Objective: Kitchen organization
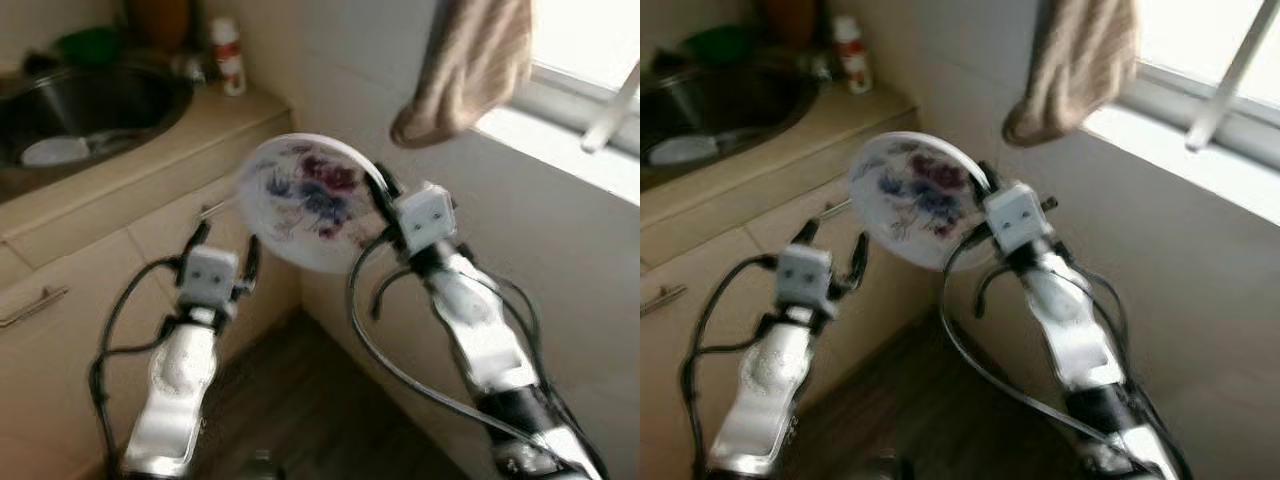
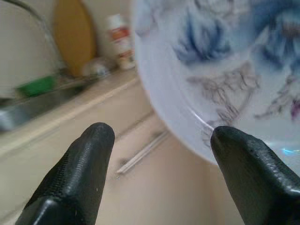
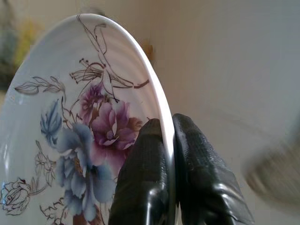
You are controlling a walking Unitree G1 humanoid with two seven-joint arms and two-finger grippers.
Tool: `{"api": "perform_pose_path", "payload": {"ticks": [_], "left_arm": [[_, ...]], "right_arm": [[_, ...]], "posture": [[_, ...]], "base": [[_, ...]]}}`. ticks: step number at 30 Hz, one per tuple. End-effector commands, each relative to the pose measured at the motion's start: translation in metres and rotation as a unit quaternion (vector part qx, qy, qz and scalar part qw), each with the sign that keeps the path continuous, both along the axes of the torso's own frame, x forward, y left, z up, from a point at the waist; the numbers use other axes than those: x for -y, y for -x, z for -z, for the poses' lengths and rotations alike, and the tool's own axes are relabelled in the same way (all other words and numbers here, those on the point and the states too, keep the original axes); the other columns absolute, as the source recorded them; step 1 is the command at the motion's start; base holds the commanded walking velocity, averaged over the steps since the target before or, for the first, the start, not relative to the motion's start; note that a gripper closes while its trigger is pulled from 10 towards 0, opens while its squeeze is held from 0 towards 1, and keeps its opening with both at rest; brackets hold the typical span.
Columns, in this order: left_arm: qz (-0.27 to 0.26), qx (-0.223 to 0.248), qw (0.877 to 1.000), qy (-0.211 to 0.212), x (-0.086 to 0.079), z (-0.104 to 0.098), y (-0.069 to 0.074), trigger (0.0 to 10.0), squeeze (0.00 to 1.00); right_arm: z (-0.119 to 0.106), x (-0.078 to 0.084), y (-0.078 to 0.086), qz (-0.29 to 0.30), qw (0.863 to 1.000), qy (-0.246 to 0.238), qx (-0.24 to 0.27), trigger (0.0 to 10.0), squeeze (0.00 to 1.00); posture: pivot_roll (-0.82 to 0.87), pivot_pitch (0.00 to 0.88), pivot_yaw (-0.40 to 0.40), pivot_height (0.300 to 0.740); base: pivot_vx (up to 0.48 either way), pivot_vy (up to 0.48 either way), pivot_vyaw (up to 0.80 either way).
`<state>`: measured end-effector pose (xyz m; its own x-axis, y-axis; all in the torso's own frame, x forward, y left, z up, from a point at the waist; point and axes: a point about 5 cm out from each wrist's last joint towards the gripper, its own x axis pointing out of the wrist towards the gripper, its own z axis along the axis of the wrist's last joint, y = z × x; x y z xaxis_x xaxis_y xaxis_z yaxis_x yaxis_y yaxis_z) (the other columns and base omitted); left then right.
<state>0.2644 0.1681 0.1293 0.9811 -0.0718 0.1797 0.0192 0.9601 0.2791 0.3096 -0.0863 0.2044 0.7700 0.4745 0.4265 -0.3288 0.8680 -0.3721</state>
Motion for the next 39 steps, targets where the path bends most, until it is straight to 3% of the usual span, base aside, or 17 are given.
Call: {"api": "perform_pose_path", "payload": {"ticks": [1, 5, 11, 26, 27, 28, 29, 39], "left_arm": [[0.010, 0.023, 1.000, 0.012, 0.006, -0.007, 0.001, 10.0, 0.00], [0.004, 0.053, 0.998, 0.024, 0.004, -0.017, 0.002, 10.0, 0.00], [-0.002, 0.069, 0.997, 0.026, 0.002, -0.023, 0.001, 10.0, 0.00], [0.013, 0.091, 0.995, 0.040, 0.005, -0.028, 0.002, 10.0, 0.00], [0.014, 0.092, 0.995, 0.040, 0.006, -0.029, 0.002, 10.0, 0.00], [0.015, 0.093, 0.995, 0.040, 0.006, -0.029, 0.002, 10.0, 0.00], [0.016, 0.094, 0.995, 0.039, 0.006, -0.030, 0.002, 10.0, 0.00], [0.024, 0.099, 0.994, 0.038, 0.007, -0.031, 0.001, 10.0, 0.00]], "right_arm": [[-0.021, 0.005, 0.000, 0.009, 0.999, -0.019, 0.036, 0.0, 0.00], [-0.034, 0.003, 0.000, 0.010, 0.998, -0.031, 0.060, 0.0, 0.00], [-0.037, -0.001, 0.000, 0.012, 0.997, -0.021, 0.078, 0.0, 0.00], [-0.038, -0.005, 0.002, 0.007, 0.996, -0.035, 0.079, 0.0, 0.00], [-0.038, -0.005, 0.001, 0.006, 0.996, -0.041, 0.074, 7.6, 0.00], [-0.038, -0.005, 0.000, 0.010, 0.997, -0.043, 0.070, 7.6, 0.00], [-0.038, -0.005, -0.001, 0.009, 0.997, -0.045, 0.066, 10.0, 0.00], [-0.036, -0.010, -0.003, 0.004, 0.998, -0.029, 0.060, 10.0, 0.00]], "posture": [[0.04, 0.040, -0.010, 0.740], [0.04, 0.040, -0.011, 0.740], [0.05, 0.040, -0.014, 0.740], [0.05, 0.037, -0.014, 0.740], [0.05, 0.037, -0.014, 0.740], [0.05, 0.037, -0.014, 0.740], [0.05, 0.037, -0.016, 0.740], [0.05, 0.036, -0.014, 0.740]], "base": [[0.000, 0.000, 0.80], [0.000, 0.000, 0.80], [0.000, 0.000, 0.80], [0.082, 0.000, 0.80], [0.375, 0.000, 0.00], [0.375, 0.000, 0.00], [0.394, 0.000, 0.00], [0.471, 0.000, 0.00]]}}
